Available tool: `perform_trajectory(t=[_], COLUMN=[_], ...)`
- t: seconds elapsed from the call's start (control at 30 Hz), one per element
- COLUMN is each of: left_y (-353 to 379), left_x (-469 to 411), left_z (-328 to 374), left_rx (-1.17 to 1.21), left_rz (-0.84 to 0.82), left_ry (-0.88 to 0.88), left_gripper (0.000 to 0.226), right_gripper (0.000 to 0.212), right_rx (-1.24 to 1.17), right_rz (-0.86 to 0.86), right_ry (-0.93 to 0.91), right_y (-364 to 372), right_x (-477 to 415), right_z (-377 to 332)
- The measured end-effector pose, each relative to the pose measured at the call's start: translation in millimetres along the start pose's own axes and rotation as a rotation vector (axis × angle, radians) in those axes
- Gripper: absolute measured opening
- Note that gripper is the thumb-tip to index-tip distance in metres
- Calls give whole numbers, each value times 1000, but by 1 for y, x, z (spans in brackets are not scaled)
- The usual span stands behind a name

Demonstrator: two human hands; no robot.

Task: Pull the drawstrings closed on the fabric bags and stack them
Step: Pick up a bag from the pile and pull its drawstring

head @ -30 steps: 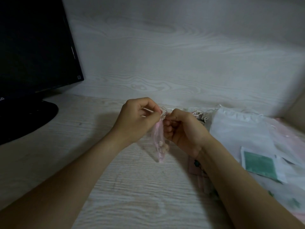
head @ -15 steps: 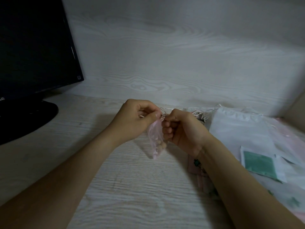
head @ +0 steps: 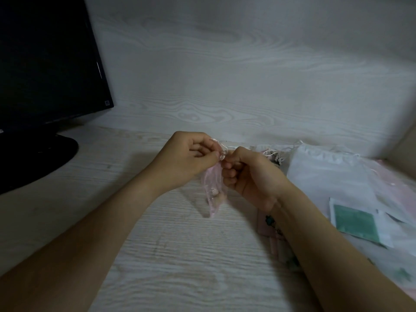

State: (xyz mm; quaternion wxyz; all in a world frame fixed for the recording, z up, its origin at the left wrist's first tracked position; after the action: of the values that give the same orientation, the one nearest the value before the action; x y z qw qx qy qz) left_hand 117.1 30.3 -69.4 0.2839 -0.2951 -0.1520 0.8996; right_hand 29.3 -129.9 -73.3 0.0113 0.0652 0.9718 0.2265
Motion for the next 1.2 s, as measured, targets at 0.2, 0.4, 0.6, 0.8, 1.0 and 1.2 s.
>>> perform_trajectory(t=[0.2,0.4,0.6,0.8,1.0,1.2], left_y=[-3,-2,-2,-5,-5,-9], left_x=[1,0,2,1,0,2], left_z=[0,-3,-1,-3,-4,0], left_rx=[-33,-78,-141,-144,-119,-70], left_rz=[-7,-22,-97,-22,-28,-40], left_ry=[10,18,-30,-86,-52,-49], left_gripper=[9,7,14,14,14,13], right_gripper=[17,14,13,14,13,12], right_rx=[32,1,95,275,243,115], right_rz=[35,7,139,205,232,188], right_ry=[14,54,-69,-215,-243,-200], right_y=[3,5,0,-1,0,2], right_x=[1,5,2,3,6,6], right_z=[0,-3,-1,-1,-4,-4])
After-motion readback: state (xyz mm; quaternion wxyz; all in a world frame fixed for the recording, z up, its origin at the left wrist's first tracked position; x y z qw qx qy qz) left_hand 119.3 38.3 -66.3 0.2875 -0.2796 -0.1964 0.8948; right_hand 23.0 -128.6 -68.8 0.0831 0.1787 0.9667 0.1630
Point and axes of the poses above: each hand's wrist, its own x-axis away from the middle knuckle, its own y-axis out of the palm, z = x × y, the point moved 1 cm from there along -x, towards the middle knuckle, and after that the axes turned 9 degrees about -x, right-handed, at the moved point
